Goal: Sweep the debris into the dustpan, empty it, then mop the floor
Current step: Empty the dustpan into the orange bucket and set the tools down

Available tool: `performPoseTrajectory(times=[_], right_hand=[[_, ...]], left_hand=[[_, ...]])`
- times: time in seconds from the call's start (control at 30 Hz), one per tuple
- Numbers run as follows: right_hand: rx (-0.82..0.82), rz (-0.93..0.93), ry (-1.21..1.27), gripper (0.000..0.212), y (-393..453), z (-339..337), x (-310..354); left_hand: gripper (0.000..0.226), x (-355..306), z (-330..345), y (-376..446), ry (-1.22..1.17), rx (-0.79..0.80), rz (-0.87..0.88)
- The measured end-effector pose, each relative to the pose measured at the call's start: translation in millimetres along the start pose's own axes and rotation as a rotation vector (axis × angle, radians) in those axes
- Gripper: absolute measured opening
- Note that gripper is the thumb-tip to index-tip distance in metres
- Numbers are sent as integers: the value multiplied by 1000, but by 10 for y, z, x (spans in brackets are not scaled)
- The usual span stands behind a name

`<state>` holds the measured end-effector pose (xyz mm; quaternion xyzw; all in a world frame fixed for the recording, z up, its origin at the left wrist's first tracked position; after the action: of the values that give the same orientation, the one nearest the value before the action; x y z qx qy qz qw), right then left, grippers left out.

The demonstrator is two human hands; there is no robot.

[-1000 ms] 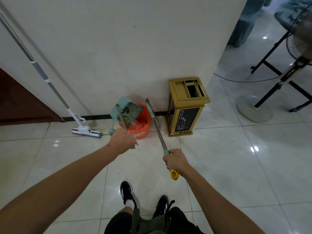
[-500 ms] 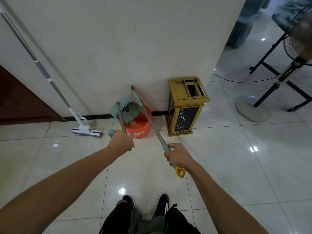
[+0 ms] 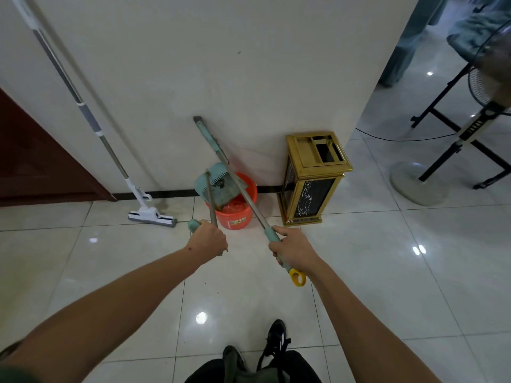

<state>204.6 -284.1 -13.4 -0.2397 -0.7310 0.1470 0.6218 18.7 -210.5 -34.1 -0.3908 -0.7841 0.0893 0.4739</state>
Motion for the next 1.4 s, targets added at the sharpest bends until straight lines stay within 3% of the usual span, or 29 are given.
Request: performPoseTrajectory(times=[0.37,0.53,0.87,1.0,1.2,1.4], right_hand=[[90,-20,72,61,1,162,-230],[115,45,66,60,194,-137,-392],[158,28,14,62,437,-646,-399],[169,85,-22,64,460,-843,-616],[222,-3,-90,64,485,-937,-495],[275,-57,-112,64,543,-792,-281]], left_hand=[[19,0,-124,-63,33,-26,31],[22,-22,-298,-40,82,23,44],[24,-119,-690,224,-54,82,-59],[24,55,-778,289,-131,115,-128],[30,199,-887,232,-363,138,-221],[38,536,-713,-113,-615,119,-503]])
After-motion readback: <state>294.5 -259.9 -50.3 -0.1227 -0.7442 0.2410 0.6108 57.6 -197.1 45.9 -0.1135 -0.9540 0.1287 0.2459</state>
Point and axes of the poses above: each hand's wrist, its own y-axis towards the middle knuckle, its own z-axis out of the palm, x = y × z, the point moved 9 cm from there along y, towards the middle knuckle, and after that the axes turned 9 degrees about y, right-handed, at the moved point
